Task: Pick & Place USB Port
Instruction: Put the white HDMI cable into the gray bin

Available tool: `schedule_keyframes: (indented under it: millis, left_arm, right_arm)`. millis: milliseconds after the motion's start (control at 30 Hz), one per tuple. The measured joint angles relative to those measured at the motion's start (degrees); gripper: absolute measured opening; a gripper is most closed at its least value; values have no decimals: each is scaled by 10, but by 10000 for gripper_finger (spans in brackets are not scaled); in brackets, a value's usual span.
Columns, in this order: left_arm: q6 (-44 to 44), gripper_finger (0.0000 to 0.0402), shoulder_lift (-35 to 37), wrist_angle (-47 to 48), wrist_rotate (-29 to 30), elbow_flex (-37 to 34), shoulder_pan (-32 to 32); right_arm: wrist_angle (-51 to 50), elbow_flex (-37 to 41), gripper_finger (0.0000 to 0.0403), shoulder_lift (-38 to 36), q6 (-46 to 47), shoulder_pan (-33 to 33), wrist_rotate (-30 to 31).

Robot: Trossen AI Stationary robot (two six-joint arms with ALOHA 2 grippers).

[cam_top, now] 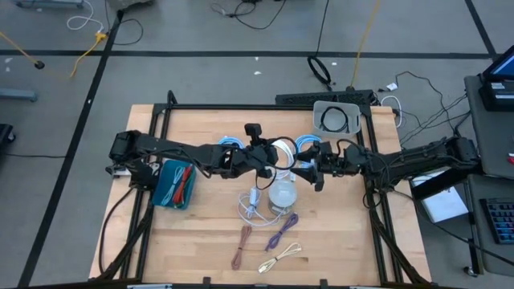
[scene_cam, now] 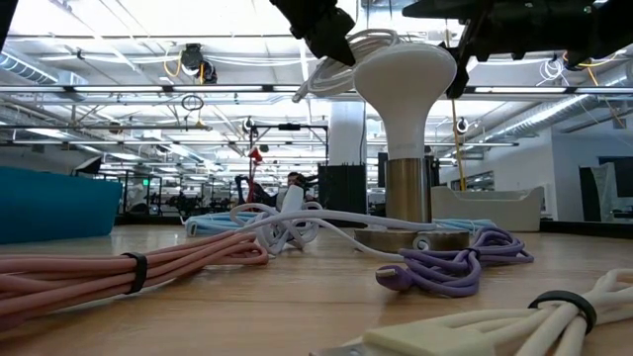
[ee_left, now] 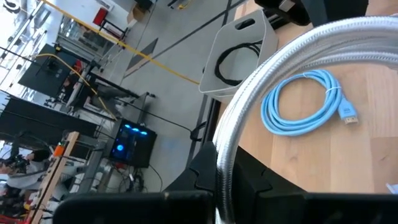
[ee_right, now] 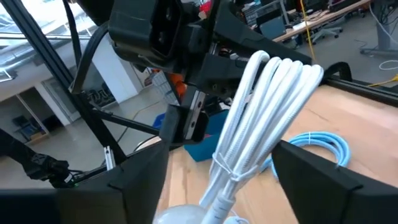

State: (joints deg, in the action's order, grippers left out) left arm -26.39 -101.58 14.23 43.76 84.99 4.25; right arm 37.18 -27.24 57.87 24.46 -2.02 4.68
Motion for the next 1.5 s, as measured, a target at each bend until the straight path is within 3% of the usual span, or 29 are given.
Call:
schedule_keyframes:
  millis: [133,300,833,967,1133,1500]
  left_arm:
    - [0,15,-1,-18,-24,0,5]
    - [-9,14,-1,-23,-31,-1,20]
    - [-27,14,-1,-36,-4,-2,29]
    - [-31,42,1,-38,27,-2,35]
    - [-34,80,22,-39,29,-2,51]
    - [-2,71,93,10,31,0,87]
  right_arm:
    - [4,0,297,0,-15,0,24]
    - [11,0,272,0,-25,0,27]
    - [-1,0,49,-2,-36,1,33]
    - [-7,0,14,-1,-54,2,59]
    - [-4,-1,6,0,-70,3,72]
    - [-9,0,3,0,-71,9,88]
